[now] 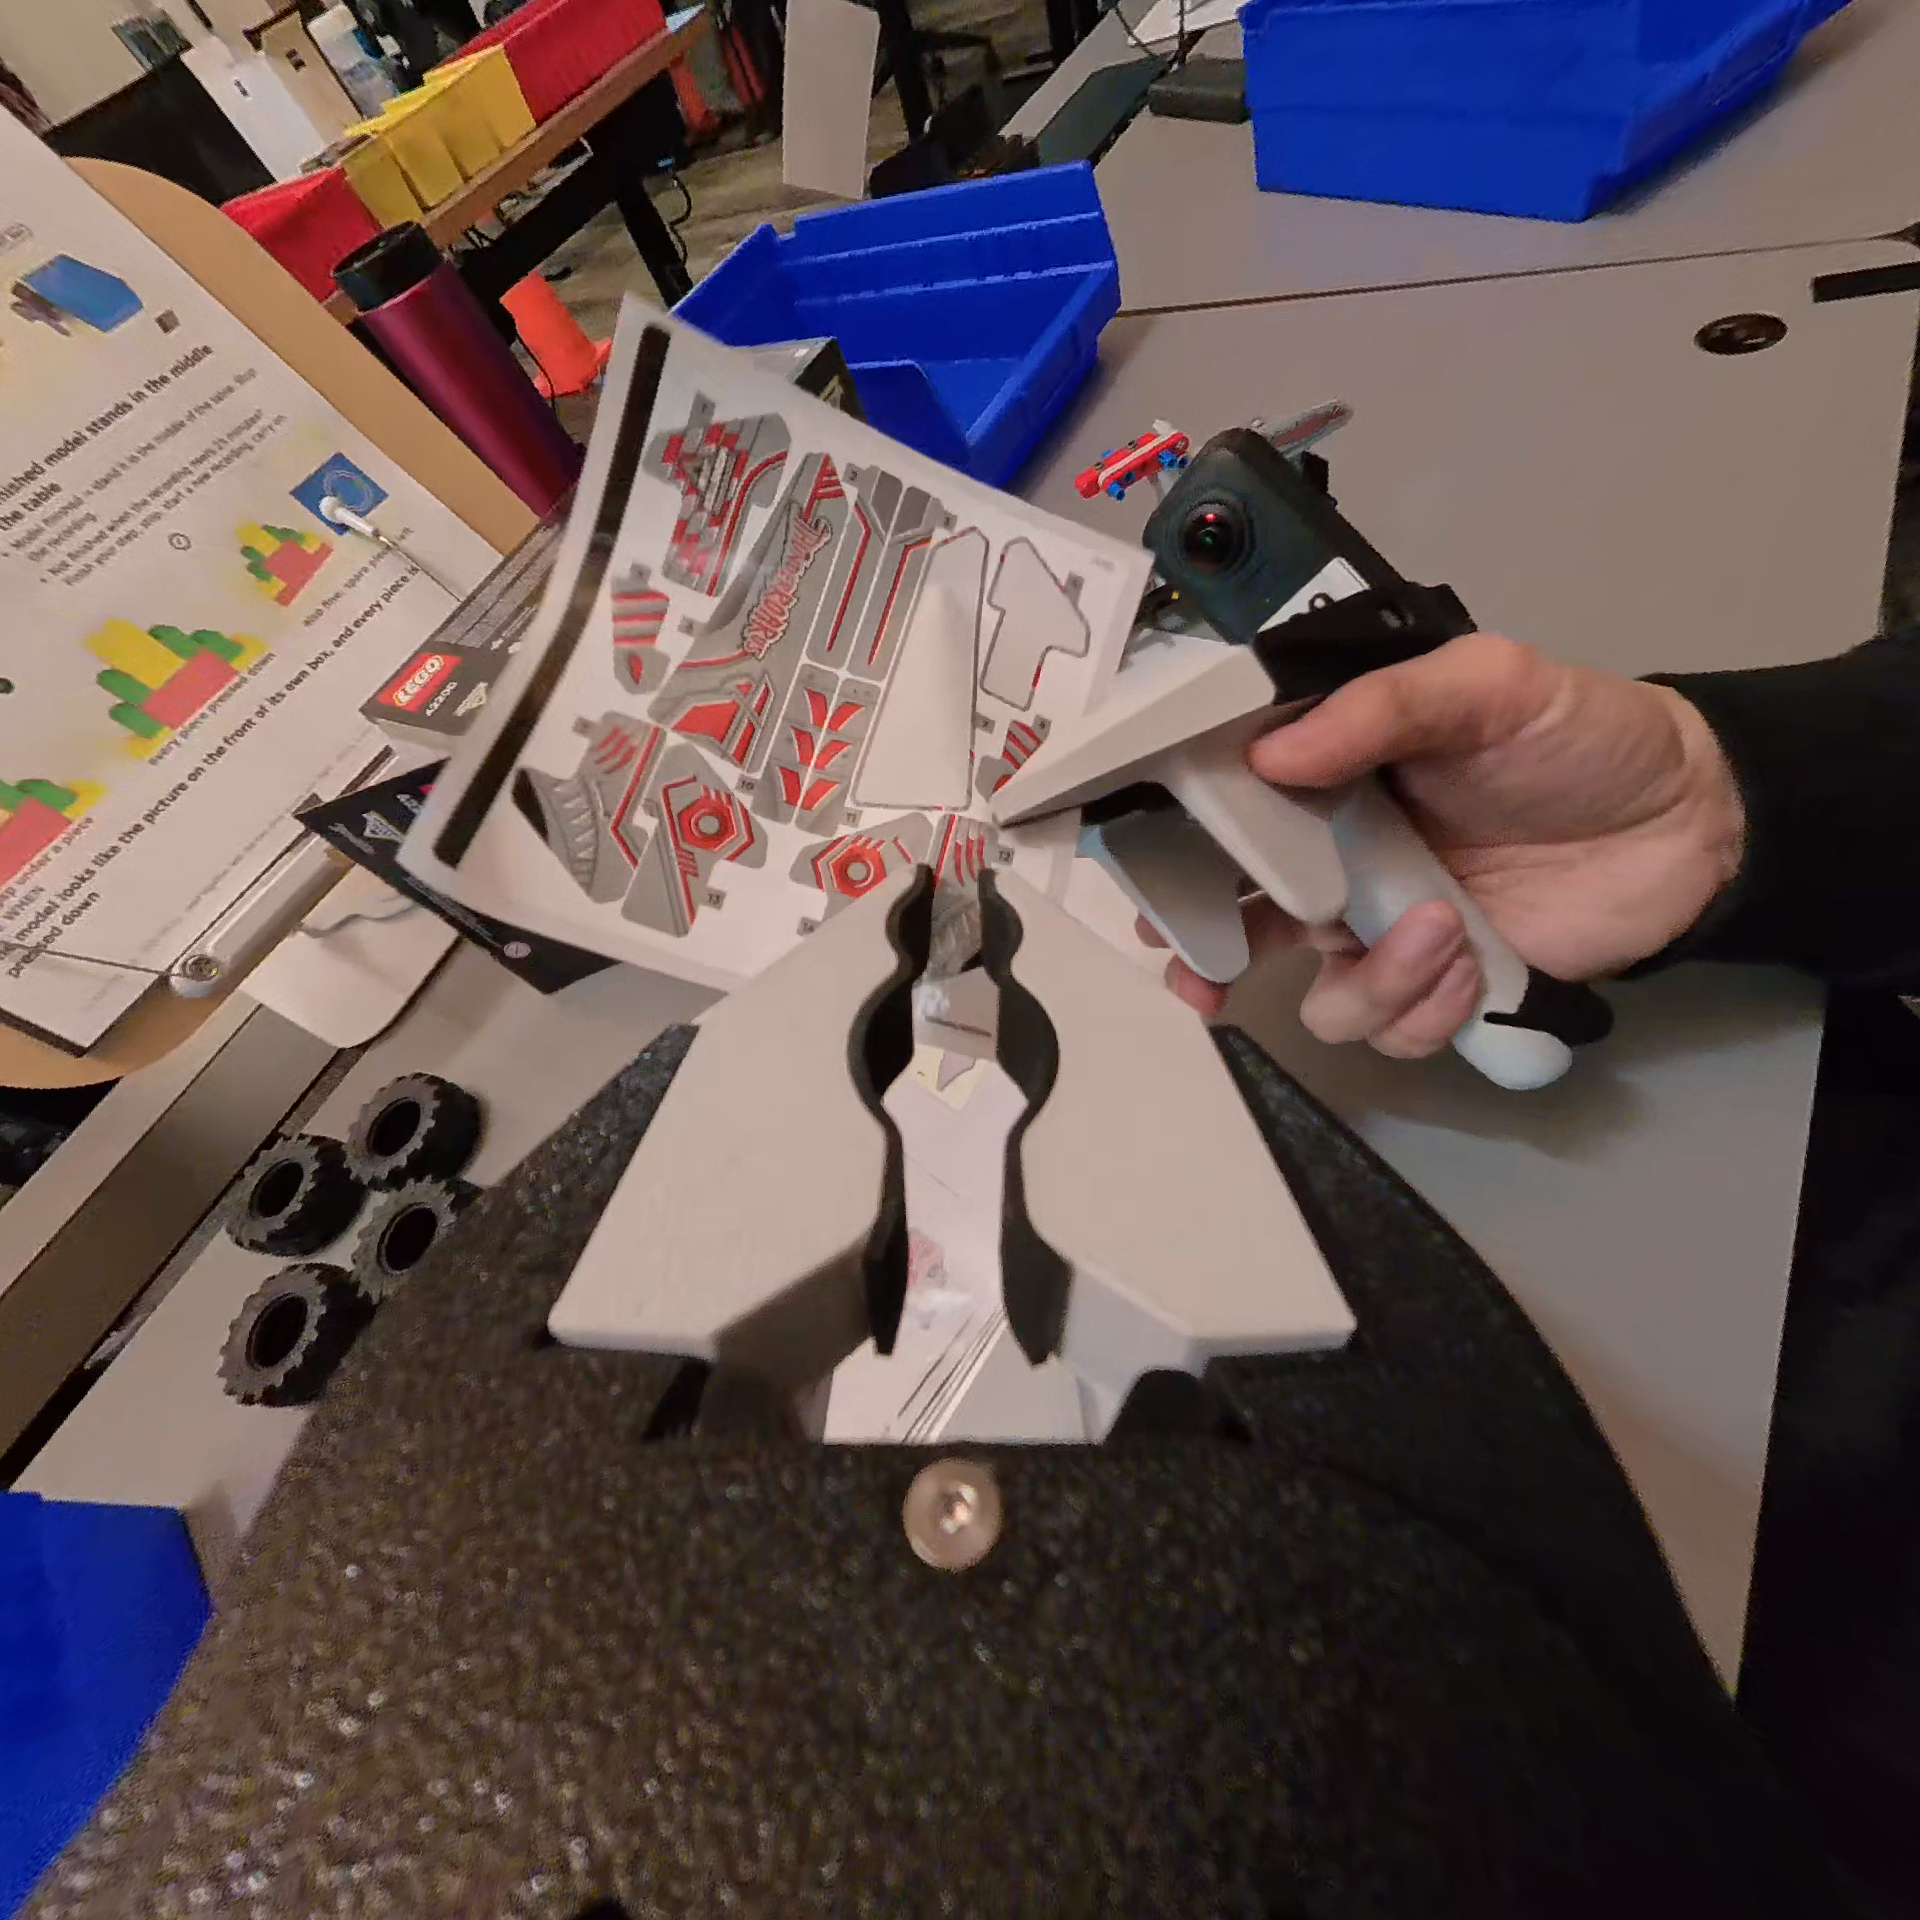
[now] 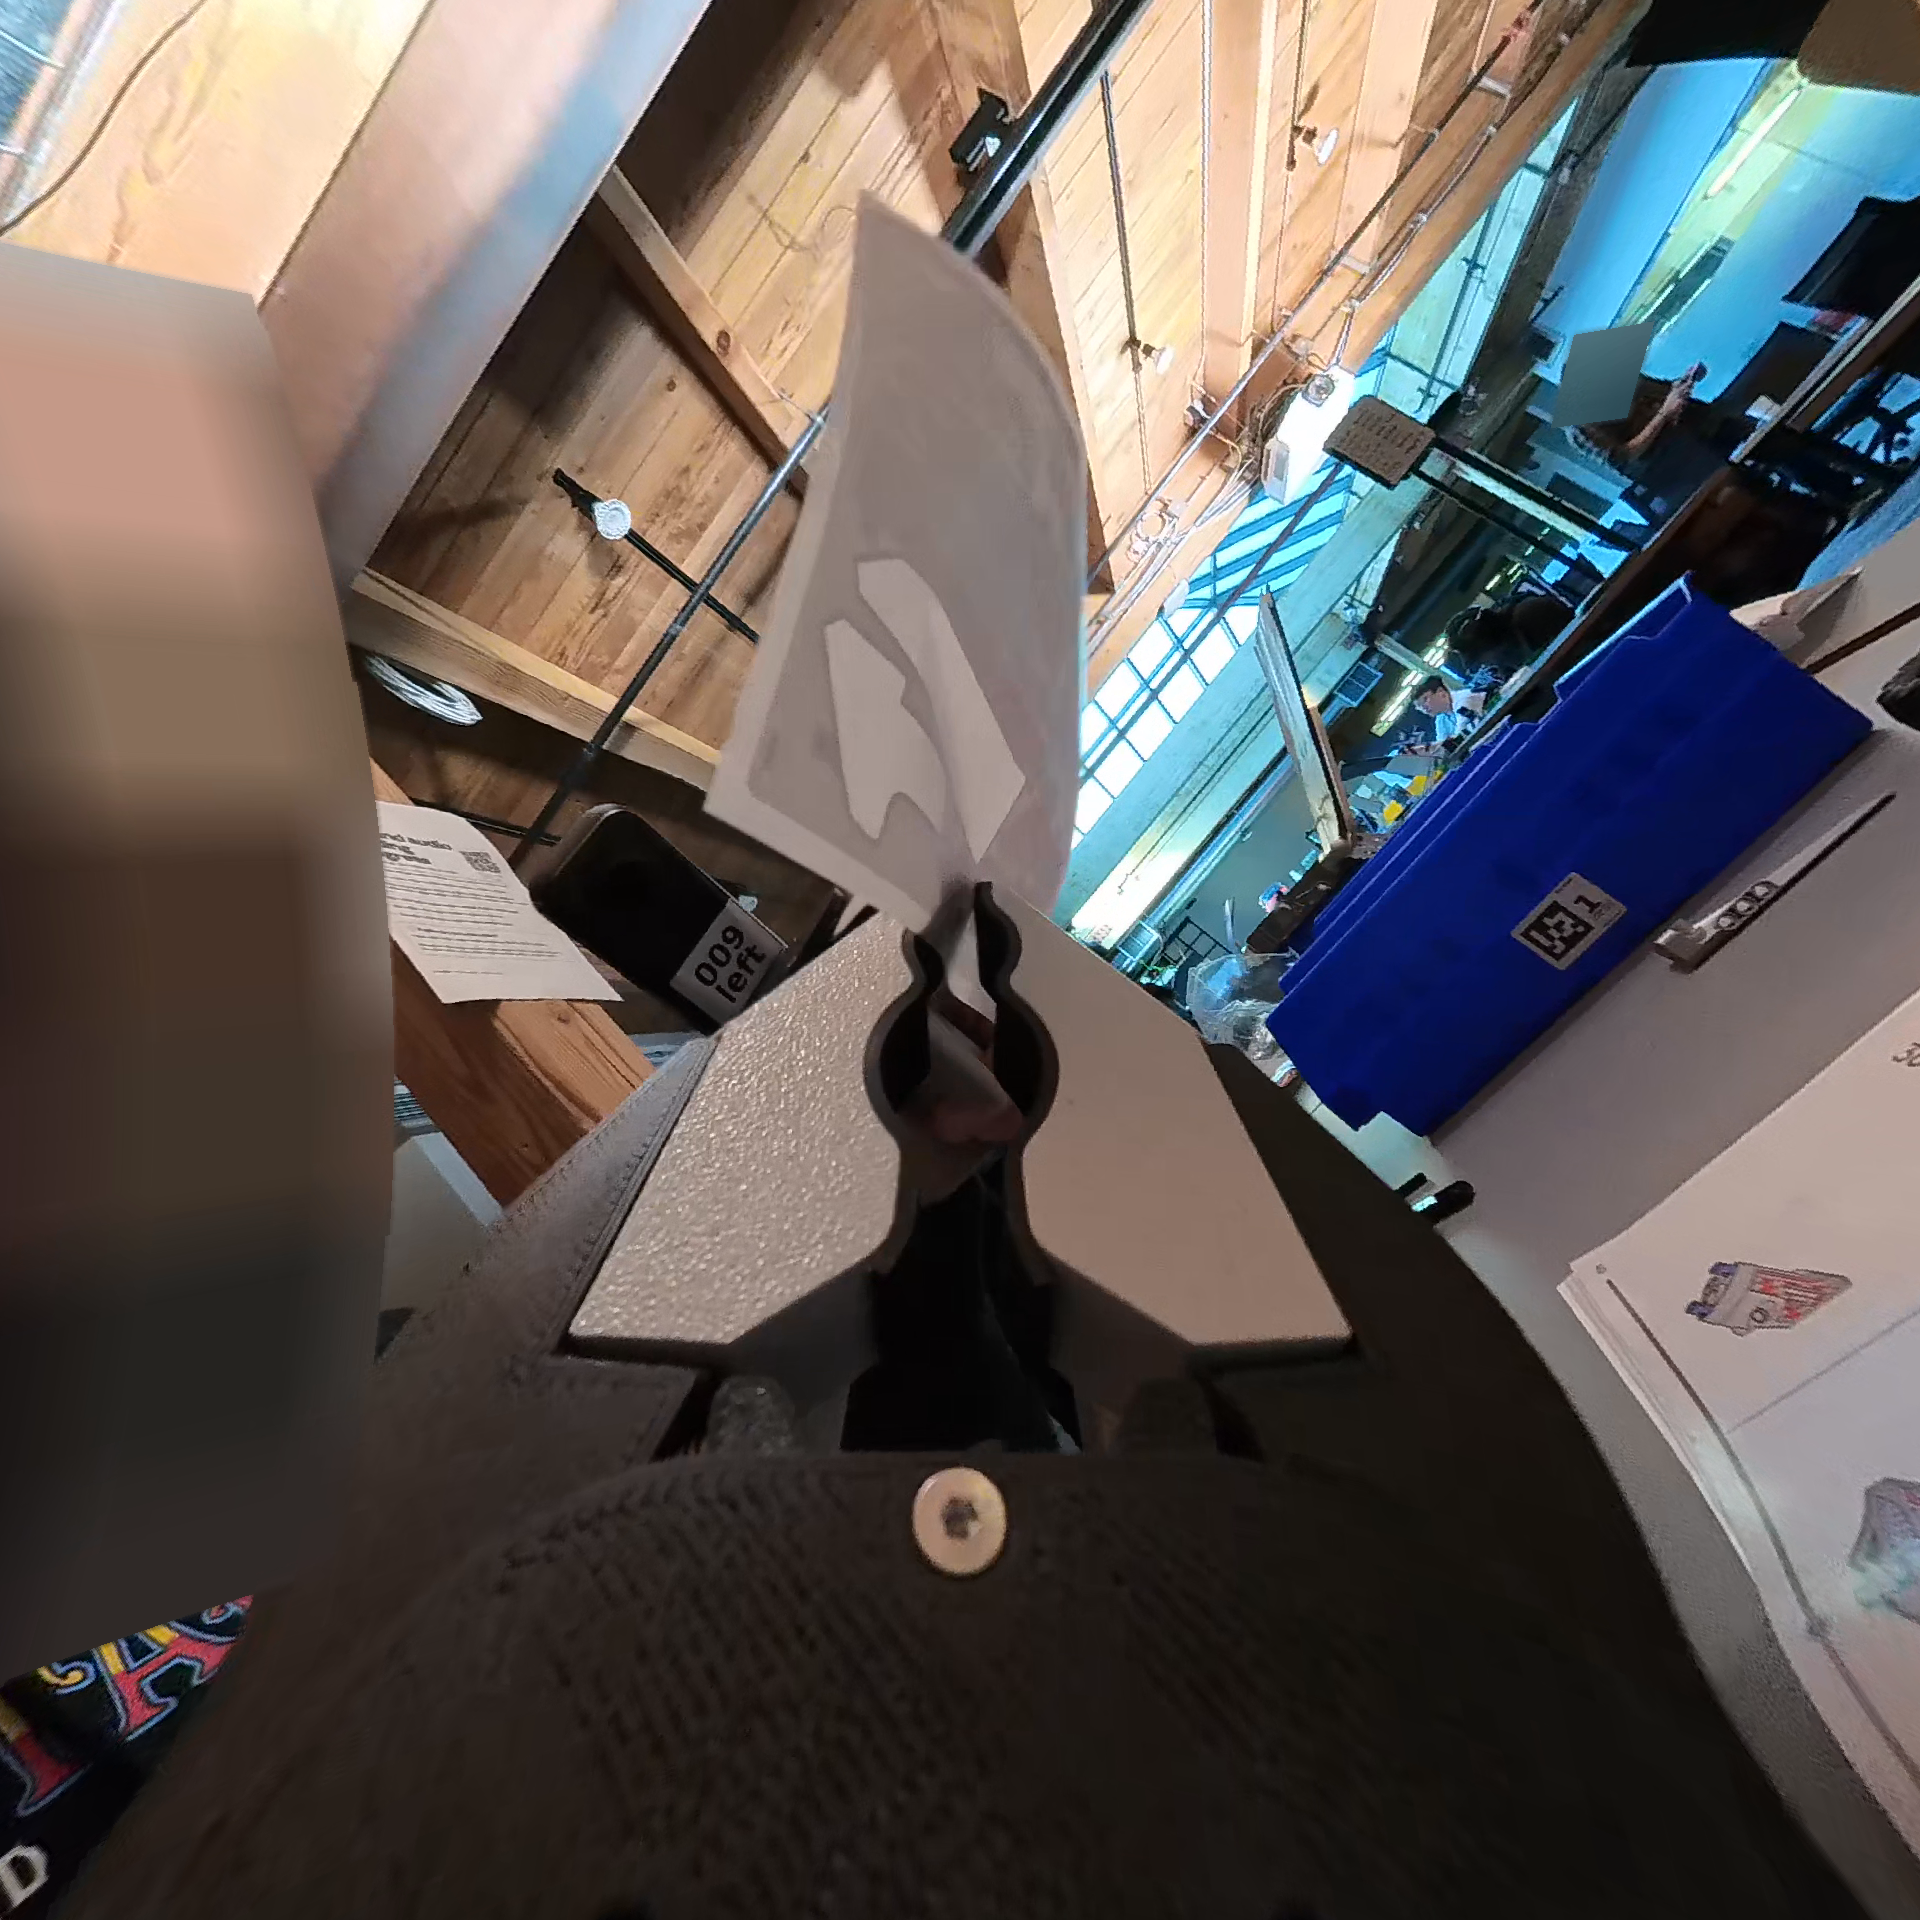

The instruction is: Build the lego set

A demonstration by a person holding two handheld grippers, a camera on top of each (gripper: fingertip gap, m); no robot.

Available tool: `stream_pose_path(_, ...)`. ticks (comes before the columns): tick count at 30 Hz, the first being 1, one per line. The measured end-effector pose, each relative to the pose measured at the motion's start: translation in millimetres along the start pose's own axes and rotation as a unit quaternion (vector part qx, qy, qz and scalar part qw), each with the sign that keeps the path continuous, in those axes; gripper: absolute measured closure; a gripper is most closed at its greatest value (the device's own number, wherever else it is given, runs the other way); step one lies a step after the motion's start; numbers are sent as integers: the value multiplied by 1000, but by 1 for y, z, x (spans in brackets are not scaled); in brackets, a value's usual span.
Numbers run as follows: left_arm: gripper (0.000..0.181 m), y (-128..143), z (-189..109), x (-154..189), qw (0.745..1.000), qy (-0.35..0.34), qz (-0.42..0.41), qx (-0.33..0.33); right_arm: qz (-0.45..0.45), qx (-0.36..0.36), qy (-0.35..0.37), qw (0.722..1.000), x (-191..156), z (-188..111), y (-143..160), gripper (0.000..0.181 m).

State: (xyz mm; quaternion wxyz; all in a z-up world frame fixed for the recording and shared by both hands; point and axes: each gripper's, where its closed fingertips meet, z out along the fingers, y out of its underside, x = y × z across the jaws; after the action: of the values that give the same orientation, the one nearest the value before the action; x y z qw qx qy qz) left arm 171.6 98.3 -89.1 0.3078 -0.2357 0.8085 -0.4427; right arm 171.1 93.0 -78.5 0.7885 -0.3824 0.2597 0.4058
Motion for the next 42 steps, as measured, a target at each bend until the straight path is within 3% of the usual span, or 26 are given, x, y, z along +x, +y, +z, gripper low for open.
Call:
stream_pose_path(1,176,1,0,0,1000,0,0,0,4,2,-2,1000,0,0,0,179)
stream_pose_path(24,178,-12,-2,5,999,-27,18,24,62,39,-83,994,-16,3,-5,176)
stream_pose_path(42,177,-14,1,7,998,-52,8,36,48,67,-76,994,-13,2,-7,180)
